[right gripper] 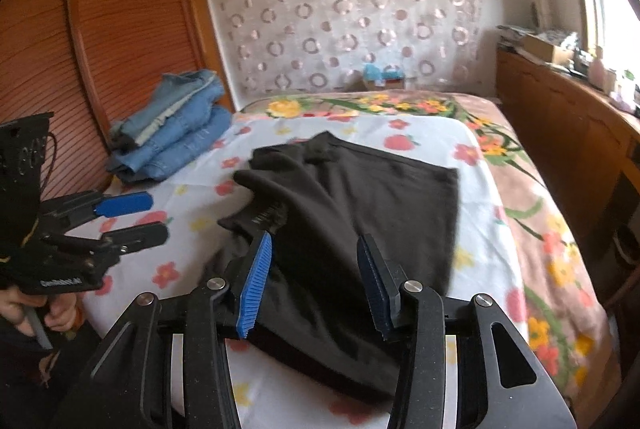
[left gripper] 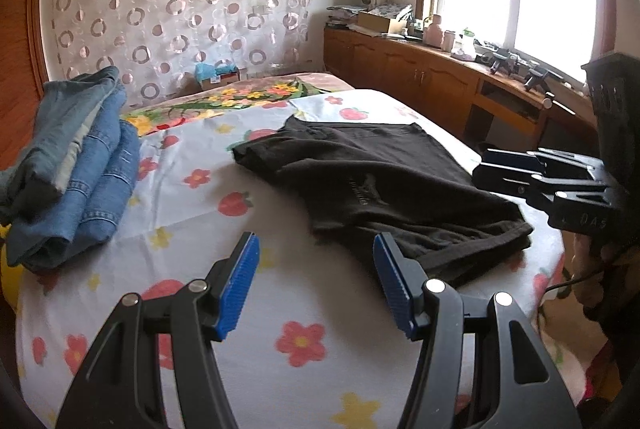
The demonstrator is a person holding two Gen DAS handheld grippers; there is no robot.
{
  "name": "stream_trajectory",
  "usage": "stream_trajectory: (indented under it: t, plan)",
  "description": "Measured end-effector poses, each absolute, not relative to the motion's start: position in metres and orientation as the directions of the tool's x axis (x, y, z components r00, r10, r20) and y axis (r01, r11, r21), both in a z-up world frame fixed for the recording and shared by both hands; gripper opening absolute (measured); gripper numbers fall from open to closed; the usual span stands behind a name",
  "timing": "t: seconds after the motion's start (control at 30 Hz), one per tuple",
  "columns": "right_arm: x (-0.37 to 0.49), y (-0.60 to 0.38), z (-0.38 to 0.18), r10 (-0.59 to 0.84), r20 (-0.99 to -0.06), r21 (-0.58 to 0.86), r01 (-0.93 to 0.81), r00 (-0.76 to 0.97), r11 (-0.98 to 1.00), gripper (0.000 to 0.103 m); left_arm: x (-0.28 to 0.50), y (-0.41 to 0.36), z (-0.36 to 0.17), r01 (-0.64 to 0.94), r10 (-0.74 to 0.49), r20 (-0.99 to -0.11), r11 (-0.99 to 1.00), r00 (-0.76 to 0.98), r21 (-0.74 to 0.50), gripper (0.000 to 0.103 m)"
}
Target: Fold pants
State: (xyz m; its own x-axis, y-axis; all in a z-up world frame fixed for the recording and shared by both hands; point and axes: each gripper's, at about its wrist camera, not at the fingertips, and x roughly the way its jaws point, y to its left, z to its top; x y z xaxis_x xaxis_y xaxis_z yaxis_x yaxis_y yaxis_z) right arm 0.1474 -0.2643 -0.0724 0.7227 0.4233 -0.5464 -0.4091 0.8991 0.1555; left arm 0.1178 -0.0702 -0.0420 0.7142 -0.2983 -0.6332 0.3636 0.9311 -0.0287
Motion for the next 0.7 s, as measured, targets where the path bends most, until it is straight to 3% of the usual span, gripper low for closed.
stream_trajectory:
  t: [0.7]
  plan:
    - [0.225, -0.158, -0.099, 0.522, -0.703, 0.118, -0.644, 0.484, 0.756, 0.038, 0.142, -0.02, -0.031, 0.347, -0.31, -0.618, 0.936, 0.723, -0.063, 0.059]
